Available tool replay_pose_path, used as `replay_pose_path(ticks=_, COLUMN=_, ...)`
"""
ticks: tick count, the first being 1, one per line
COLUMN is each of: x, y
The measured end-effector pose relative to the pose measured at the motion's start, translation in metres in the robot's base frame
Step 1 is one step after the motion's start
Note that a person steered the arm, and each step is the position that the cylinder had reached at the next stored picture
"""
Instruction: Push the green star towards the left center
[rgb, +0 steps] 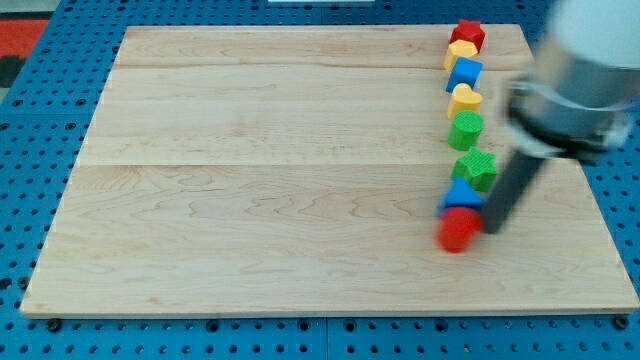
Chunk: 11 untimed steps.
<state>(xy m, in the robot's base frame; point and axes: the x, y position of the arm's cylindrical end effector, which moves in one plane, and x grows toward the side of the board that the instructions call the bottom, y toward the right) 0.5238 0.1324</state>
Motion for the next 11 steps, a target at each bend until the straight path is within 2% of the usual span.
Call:
replay_pose_path(ticks=1, x=-0.003, y=-0.054)
replay_pose_path(ticks=2, x=-0.003, y=0.055)
replay_pose_path(ticks=3, x=-0.028, y=0.148)
replay_pose_path(ticks=4, x=-0.076, y=0.051)
replay_pose_path(ticks=5, x=-0.108, y=-0.071)
replay_pose_path(ticks=6, x=-0.106, y=-0.086)
replay_pose_path(ticks=7, x=-0.083, y=-0.050)
replay_pose_path(ticks=8, x=-0.073, y=-0.114)
replay_pose_path(ticks=9, x=-0.078, y=-0.223)
replay_pose_path(ticks=10, x=-0.055, y=-0.200)
replay_pose_path(ticks=11, x=-0.052, y=-0.242)
